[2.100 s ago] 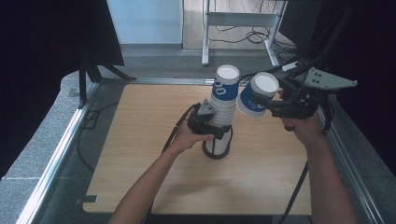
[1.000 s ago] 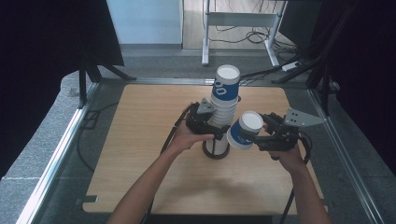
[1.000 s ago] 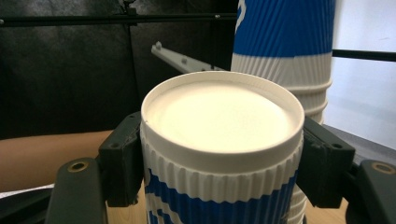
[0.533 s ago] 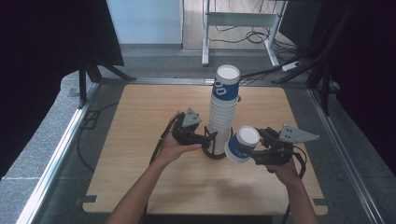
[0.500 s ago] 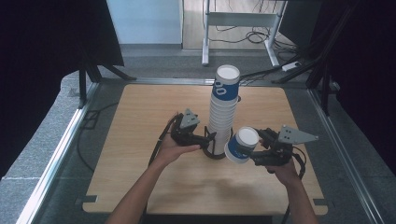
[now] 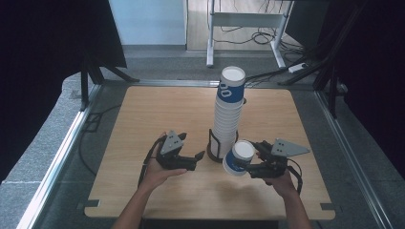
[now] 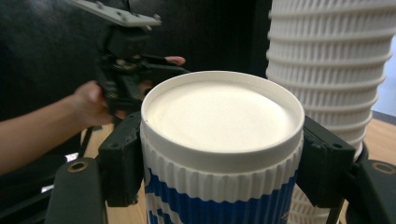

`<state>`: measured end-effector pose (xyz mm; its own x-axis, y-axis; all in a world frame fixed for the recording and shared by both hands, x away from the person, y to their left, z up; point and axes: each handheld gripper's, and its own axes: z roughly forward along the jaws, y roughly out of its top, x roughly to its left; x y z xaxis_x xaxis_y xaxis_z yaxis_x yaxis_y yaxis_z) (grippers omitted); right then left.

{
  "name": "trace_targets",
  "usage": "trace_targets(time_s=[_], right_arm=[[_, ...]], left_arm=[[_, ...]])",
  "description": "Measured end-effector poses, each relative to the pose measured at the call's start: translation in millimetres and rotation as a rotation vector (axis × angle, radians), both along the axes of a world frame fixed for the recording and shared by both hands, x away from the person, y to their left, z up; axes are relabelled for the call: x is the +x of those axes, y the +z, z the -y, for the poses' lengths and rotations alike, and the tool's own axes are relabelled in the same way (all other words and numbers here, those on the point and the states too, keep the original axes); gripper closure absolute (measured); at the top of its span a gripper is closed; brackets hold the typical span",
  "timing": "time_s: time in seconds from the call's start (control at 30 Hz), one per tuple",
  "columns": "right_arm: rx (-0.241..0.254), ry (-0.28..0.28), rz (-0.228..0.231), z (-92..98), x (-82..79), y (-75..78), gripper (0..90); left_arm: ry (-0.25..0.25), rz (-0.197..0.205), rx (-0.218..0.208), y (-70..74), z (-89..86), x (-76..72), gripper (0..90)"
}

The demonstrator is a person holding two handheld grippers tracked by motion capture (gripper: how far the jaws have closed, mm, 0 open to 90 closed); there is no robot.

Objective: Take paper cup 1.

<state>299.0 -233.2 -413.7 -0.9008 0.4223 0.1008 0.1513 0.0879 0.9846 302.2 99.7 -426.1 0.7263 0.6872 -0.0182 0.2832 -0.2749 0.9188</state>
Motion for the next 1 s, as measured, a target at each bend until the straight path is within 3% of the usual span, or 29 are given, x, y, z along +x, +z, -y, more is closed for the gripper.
trace_targets(time_s=[0.07,0.13,0.33,0.43,0.5,0.7,1.0], right_arm=[[-0.004,0.0,-0.01,-4.1,1.0,-5.1,27.8],[-0.005,0.0,-0.019,-8.4,1.7,-10.2,27.8],[-0.041,-0.009,-0.04,-23.7,4.2,-24.3,27.8],[-0.055,-0.006,-0.047,-30.9,4.0,-29.1,27.7],[-0.065,-0.011,-0.049,-36.9,4.6,-32.6,27.8],[-0.084,-0.002,-0.063,-51.0,6.7,-41.1,27.7],[-0.096,-0.001,-0.052,-59.0,0.6,-44.2,27.7]], left_arm=[[0.012,0.022,-0.011,-1.9,-4.3,-5.9,10.1],[0.009,0.02,-0.032,-3.9,-7.5,-11.0,10.8],[-0.012,0.013,-0.023,-13.0,-9.8,-24.5,10.8],[-0.007,0.03,-0.014,-16.3,-9.6,-28.3,10.8],[-0.02,0.035,-0.005,-16.1,-9.0,-29.8,10.8],[-0.07,0.027,-0.034,-14.2,-11.2,-37.8,9.9],[-0.145,-0.011,-0.052,-14.5,-4.0,-47.3,6.5]])
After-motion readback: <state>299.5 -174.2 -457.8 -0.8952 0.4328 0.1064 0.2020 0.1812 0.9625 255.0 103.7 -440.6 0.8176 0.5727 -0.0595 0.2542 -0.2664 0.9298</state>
